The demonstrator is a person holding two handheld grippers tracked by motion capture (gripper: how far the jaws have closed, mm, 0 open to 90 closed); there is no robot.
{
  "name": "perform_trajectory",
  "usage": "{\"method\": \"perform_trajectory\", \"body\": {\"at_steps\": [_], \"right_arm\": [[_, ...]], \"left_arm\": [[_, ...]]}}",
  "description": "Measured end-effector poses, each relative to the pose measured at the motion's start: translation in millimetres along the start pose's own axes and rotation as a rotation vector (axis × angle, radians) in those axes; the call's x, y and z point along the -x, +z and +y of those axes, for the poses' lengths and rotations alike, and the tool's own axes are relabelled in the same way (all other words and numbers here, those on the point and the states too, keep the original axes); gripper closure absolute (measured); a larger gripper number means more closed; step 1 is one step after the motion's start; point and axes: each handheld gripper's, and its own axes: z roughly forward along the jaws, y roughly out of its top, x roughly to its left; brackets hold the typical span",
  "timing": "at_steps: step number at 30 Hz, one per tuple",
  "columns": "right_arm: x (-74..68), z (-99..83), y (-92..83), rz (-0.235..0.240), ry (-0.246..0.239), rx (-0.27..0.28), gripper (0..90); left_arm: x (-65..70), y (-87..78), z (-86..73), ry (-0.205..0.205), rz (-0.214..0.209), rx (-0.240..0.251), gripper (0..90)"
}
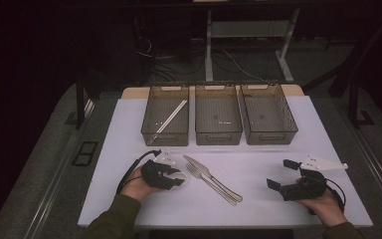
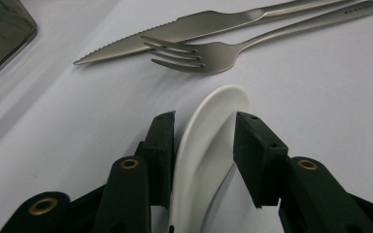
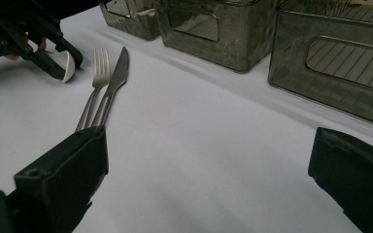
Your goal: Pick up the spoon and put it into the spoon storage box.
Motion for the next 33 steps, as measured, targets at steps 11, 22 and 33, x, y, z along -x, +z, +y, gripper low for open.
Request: {"method": "perform_trajectory", "body": {"at_steps": [11,22,33], "right_arm": [[-0.3,0.1,0.0,0.0,0.0,0.002,0.8],[-0.8,0.0,0.4,0.002,-0.005,-0.005,0.8],[-3.8,-2.1,6.4,0.017,-0.006,-0.027,0.8]], "left_arm": [[-1.7,-5.9,-3.8,0.025,-0.007,0.003,71.9],[0.7,-10.1,-4.1,0.051,-0.006,0.013,80.3],[0.8,-10.4,-3.8,0.048,-0.005,0.01,80.6]]}}
